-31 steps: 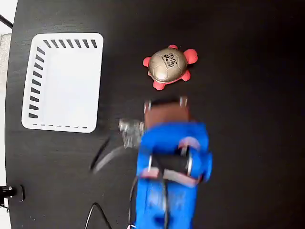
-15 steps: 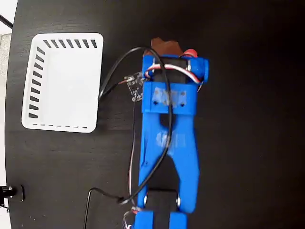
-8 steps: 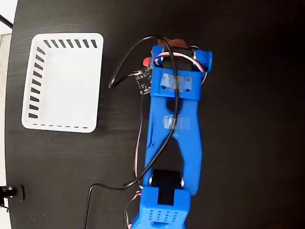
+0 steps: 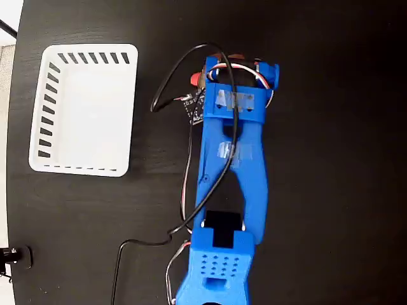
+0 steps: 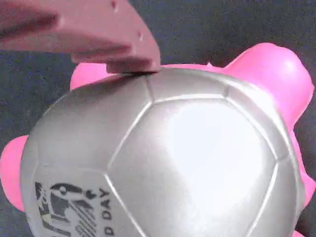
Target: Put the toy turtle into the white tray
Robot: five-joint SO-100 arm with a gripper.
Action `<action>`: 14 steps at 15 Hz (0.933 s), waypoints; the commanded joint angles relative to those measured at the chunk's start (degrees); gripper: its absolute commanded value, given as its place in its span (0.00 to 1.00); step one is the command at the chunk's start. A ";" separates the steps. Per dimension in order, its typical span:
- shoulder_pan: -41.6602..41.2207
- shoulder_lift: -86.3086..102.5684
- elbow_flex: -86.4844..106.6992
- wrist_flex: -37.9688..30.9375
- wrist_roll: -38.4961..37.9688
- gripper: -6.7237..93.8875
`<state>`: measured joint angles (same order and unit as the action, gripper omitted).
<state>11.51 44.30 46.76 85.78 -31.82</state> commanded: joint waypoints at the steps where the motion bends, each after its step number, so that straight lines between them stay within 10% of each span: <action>1: 0.88 0.35 -4.04 0.97 -1.05 0.57; 3: 0.88 -0.26 -4.48 1.05 -1.49 0.53; 8: 0.88 0.09 -4.83 1.23 -1.05 0.08; 14: 1.93 9.93 -2.02 2.02 0.00 0.07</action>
<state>11.95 43.51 44.12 86.31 -31.99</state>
